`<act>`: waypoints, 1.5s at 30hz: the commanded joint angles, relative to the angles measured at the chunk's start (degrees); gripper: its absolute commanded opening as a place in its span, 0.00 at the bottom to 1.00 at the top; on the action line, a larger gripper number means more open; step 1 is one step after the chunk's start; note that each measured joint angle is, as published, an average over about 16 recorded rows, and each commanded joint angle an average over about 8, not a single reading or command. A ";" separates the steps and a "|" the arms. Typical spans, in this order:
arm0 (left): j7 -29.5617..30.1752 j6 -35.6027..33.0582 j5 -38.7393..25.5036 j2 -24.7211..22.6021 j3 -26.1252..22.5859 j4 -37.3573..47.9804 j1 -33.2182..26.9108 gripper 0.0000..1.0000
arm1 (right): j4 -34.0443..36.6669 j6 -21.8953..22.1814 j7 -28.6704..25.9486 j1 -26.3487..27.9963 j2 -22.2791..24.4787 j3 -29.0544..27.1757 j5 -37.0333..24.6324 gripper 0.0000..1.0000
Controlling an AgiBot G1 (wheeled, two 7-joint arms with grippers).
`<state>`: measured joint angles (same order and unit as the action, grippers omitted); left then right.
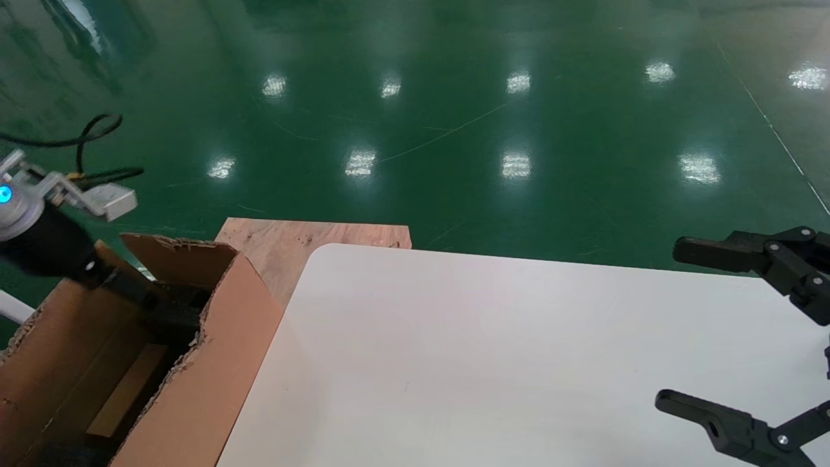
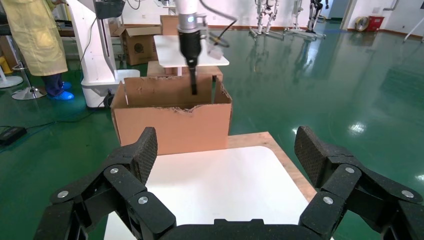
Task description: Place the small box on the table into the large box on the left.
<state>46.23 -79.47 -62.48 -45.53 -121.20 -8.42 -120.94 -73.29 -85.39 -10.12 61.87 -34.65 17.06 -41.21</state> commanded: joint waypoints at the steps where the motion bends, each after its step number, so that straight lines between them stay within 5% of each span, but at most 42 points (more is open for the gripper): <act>1: -0.39 0.68 1.63 -0.18 1.19 -0.84 -0.92 1.00 | 0.00 0.00 0.00 0.00 0.00 0.01 0.00 1.00; 8: -3.89 -5.91 10.21 2.37 6.65 -16.38 -4.70 1.00 | 0.00 0.01 0.01 0.01 0.01 0.03 0.02 1.00; 14: -3.64 -4.84 13.31 2.69 8.62 -27.36 -5.17 1.00 | 0.01 0.02 0.02 0.00 0.02 0.03 0.02 1.00; 24: -4.29 -4.24 13.76 2.97 11.38 -29.64 -3.34 1.00 | 0.03 0.03 0.03 0.00 0.03 0.05 0.03 1.00; 45: -15.03 -4.88 16.20 5.56 43.82 -42.13 18.32 1.00 | 0.06 0.04 0.07 0.03 0.04 0.11 0.06 1.00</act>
<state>31.19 -84.35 -46.28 -39.97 -77.36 -50.55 -102.61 -73.23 -85.35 -10.05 61.91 -34.61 17.17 -41.14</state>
